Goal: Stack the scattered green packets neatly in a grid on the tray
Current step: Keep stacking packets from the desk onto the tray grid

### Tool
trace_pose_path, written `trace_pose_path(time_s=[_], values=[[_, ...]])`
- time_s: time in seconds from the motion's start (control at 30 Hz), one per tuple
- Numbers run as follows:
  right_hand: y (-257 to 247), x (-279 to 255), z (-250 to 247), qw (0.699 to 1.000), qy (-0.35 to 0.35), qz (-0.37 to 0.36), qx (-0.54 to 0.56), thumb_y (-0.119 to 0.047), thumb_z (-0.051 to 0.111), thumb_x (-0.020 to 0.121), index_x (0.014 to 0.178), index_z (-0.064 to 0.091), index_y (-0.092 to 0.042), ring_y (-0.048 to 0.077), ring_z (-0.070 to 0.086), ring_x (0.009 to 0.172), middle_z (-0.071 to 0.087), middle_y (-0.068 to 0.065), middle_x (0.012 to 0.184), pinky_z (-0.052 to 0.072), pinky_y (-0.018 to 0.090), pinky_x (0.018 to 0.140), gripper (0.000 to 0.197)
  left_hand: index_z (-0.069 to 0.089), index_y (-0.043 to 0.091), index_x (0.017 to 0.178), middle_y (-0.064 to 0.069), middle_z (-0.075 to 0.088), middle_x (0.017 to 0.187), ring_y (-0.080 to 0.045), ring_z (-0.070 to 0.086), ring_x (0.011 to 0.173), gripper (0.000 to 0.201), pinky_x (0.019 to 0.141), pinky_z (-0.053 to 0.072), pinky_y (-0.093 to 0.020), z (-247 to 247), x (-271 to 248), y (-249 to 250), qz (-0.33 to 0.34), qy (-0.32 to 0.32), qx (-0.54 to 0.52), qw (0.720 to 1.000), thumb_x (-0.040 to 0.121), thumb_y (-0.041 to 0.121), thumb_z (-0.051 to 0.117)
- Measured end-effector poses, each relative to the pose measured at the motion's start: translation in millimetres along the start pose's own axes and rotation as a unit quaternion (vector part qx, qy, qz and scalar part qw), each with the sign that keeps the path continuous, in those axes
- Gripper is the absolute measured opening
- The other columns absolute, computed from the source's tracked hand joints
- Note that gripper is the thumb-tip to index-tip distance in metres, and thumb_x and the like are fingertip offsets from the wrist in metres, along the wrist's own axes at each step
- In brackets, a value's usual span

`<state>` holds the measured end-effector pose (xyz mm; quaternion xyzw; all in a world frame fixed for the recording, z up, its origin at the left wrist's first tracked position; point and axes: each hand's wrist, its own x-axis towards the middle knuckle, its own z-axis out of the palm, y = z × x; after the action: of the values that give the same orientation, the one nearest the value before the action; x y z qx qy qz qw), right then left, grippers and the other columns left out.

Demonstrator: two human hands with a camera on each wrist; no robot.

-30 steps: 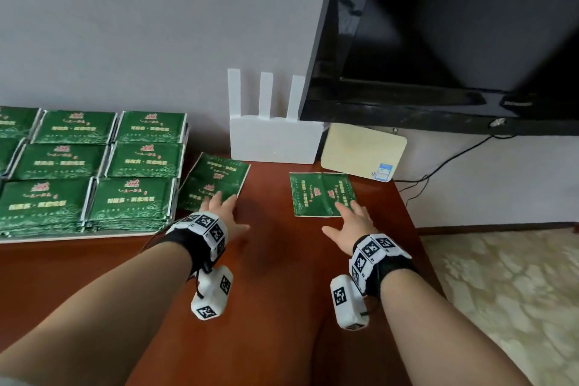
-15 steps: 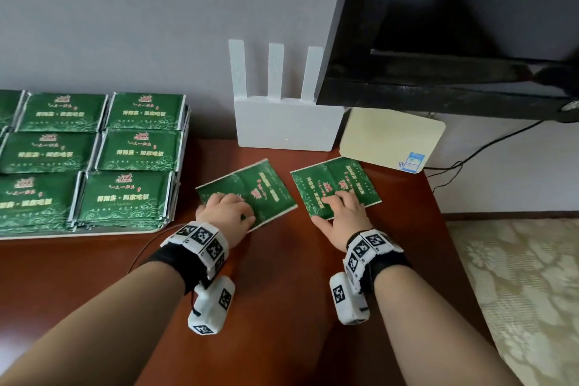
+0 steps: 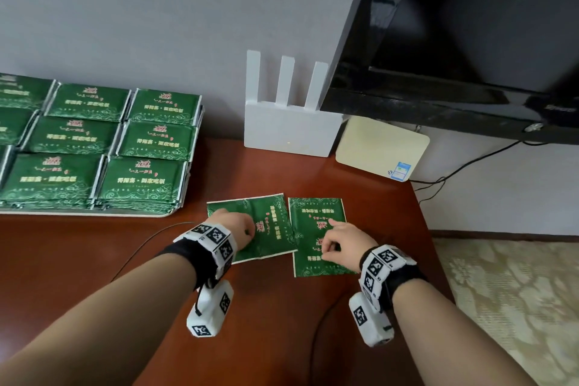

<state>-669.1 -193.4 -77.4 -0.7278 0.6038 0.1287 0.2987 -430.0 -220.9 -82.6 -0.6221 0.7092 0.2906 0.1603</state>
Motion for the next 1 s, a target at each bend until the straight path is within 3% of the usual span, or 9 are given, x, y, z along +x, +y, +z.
trace_pose_path(time_s=[0.1, 0.23, 0.33, 0.53, 0.67, 0.77, 0.87, 0.93, 1.0], values=[[2.7, -5.1, 15.1, 0.992, 0.11, 0.037, 0.045, -0.021, 0.061, 0.087, 0.091, 0.056, -0.029, 0.019, 0.033, 0.131, 0.042, 0.0, 0.132, 0.031, 0.028, 0.105, 0.01, 0.058, 0.024, 0.116, -0.003, 0.048, 0.13, -0.022, 0.053, 0.109, 0.028, 0.091, 0.046, -0.027, 0.0, 0.7, 2.6, 0.001, 0.003, 0.018, 1.0, 0.09, 0.018, 0.05], [6.0, -5.9, 18.8, 0.968, 0.171, 0.16, 0.095, -0.025, 0.068, 0.081, 0.135, 0.037, -0.022, 0.024, 0.035, 0.126, 0.035, 0.005, 0.136, 0.036, 0.034, 0.103, 0.062, 0.036, 0.031, 0.134, 0.001, 0.007, 0.148, -0.023, 0.056, 0.101, 0.06, 0.082, 0.052, -0.027, 1.7, 7.7, -7.8, -0.053, 0.039, -0.054, 0.996, 0.083, 0.008, 0.059], [8.4, 0.7, 12.1, 0.956, 0.136, 0.224, 0.132, -0.024, 0.071, 0.079, 0.143, 0.024, -0.02, 0.026, 0.044, 0.122, 0.045, 0.008, 0.133, 0.041, 0.04, 0.101, 0.08, 0.025, 0.03, 0.141, -0.001, 0.014, 0.147, -0.027, 0.053, 0.111, 0.07, 0.092, 0.049, -0.034, -5.3, 13.3, -7.2, -0.086, 0.051, -0.096, 0.99, 0.084, 0.015, 0.062], [12.2, 9.9, -2.0, 0.951, 0.06, 0.241, 0.185, -0.023, 0.068, 0.082, 0.127, 0.044, -0.011, 0.022, 0.058, 0.102, 0.06, 0.004, 0.117, 0.047, 0.03, 0.084, 0.052, 0.04, 0.015, 0.131, -0.01, 0.044, 0.128, -0.028, 0.055, 0.11, 0.063, 0.09, 0.048, -0.035, -21.2, 18.4, -6.1, -0.124, 0.032, -0.09, 0.988, 0.077, 0.024, 0.072], [12.3, 8.2, -15.1, 0.948, 0.033, 0.206, 0.241, -0.022, 0.058, 0.09, 0.074, 0.055, -0.015, 0.018, 0.058, 0.079, 0.061, 0.001, 0.085, 0.052, 0.034, 0.085, 0.018, 0.064, 0.009, 0.108, -0.007, 0.065, 0.111, -0.02, 0.06, 0.103, 0.029, 0.078, 0.046, -0.024, -32.1, 18.4, -13.6, -0.107, 0.02, -0.059, 0.992, 0.086, 0.028, 0.062], [15.3, 9.5, -16.7, 0.914, 0.076, 0.212, 0.337, -0.014, 0.059, 0.089, 0.089, 0.057, -0.012, 0.015, 0.06, 0.072, 0.059, 0.003, 0.093, 0.056, 0.032, 0.078, 0.002, 0.06, 0.007, 0.103, -0.009, 0.065, 0.102, -0.021, 0.061, 0.092, 0.024, 0.077, 0.048, -0.029, -32.4, 17.7, -18.9, -0.115, 0.034, -0.142, 0.983, 0.089, 0.026, 0.059], [24.5, 8.3, -16.3, 0.882, 0.137, 0.199, 0.403, -0.007, 0.062, 0.085, 0.133, 0.036, -0.015, 0.02, 0.061, 0.076, 0.055, 0.005, 0.097, 0.056, 0.03, 0.075, 0.054, 0.05, 0.013, 0.09, -0.006, 0.066, 0.097, -0.017, 0.06, 0.076, 0.016, 0.068, 0.049, -0.027, -31.4, 14.9, -25.7, -0.104, 0.051, -0.21, 0.971, 0.087, 0.025, 0.061], [27.4, 1.8, -16.3, 0.908, 0.128, 0.159, 0.365, -0.007, 0.064, 0.084, 0.144, 0.02, -0.024, 0.018, 0.061, 0.076, 0.053, 0.002, 0.086, 0.053, 0.026, 0.071, 0.077, 0.048, 0.016, 0.105, -0.003, 0.062, 0.104, -0.017, 0.061, 0.087, 0.036, 0.08, 0.052, -0.03, -25.3, 12.6, -27.2, -0.096, 0.032, -0.193, 0.976, 0.08, 0.031, 0.069], [28.0, -3.5, -11.3, 0.939, 0.104, 0.131, 0.299, -0.008, 0.067, 0.081, 0.146, 0.016, -0.026, 0.02, 0.062, 0.093, 0.059, 0.005, 0.103, 0.052, 0.027, 0.077, 0.085, 0.042, 0.018, 0.125, -0.002, 0.053, 0.119, -0.019, 0.057, 0.102, 0.066, 0.09, 0.05, -0.036, -14.0, 9.6, -21.3, -0.093, 0.012, -0.149, 0.984, 0.071, 0.034, 0.076]])
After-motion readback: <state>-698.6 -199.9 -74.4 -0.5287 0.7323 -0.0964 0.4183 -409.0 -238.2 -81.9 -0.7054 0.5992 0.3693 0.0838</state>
